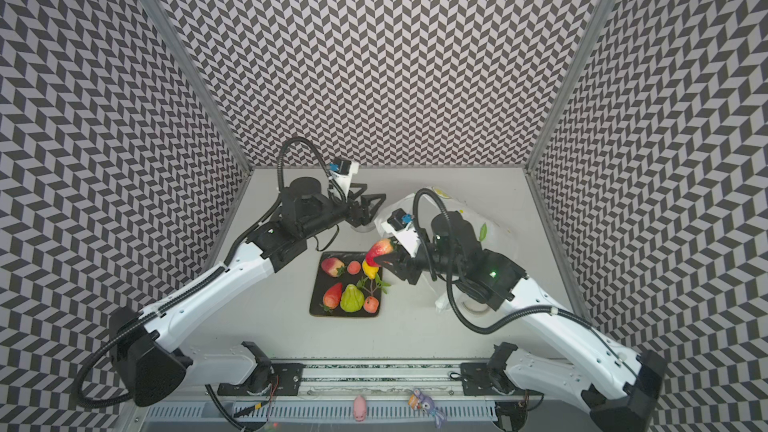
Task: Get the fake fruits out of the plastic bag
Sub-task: 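Lower the red-yellow strawberry onto the tray and open the right gripper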
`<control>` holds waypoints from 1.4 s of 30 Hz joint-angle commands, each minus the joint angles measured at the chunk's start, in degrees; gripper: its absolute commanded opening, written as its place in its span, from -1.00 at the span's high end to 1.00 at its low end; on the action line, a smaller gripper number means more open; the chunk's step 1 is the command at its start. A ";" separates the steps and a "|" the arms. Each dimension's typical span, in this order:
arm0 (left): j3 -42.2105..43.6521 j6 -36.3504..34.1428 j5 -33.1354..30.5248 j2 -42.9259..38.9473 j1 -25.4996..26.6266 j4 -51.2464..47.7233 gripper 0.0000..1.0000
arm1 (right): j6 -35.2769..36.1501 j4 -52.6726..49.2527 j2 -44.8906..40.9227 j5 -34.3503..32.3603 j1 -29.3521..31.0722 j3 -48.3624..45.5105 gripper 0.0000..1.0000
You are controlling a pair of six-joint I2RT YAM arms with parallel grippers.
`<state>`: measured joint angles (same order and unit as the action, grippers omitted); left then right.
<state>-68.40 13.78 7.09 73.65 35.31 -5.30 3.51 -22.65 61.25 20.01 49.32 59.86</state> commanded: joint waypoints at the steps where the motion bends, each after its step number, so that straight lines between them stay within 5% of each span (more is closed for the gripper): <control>1: -0.83 5.09 -6.13 -3.96 -6.19 -6.14 -0.44 | -2.76 7.01 5.33 -4.69 4.73 0.23 0.19; 9: 1.92 12.97 -17.87 -12.94 -16.70 -14.44 -0.39 | -7.94 3.23 26.18 -13.54 9.13 11.09 0.22; 18: 5.89 14.06 -17.42 -16.68 -17.73 -17.19 -0.38 | -9.99 -8.34 44.18 -23.59 8.69 25.82 0.22; 29: 6.26 13.19 -16.96 -17.01 -17.83 -18.00 -0.37 | -8.26 -9.88 49.95 -23.18 8.67 26.48 0.16; 42: 4.61 12.31 -14.29 -15.40 -17.82 -17.29 -0.38 | -8.98 -8.88 47.94 -25.19 8.43 26.99 -0.41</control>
<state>-62.54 26.48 -8.36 57.87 17.93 -22.39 -5.43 -32.97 111.57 -4.12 57.95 85.03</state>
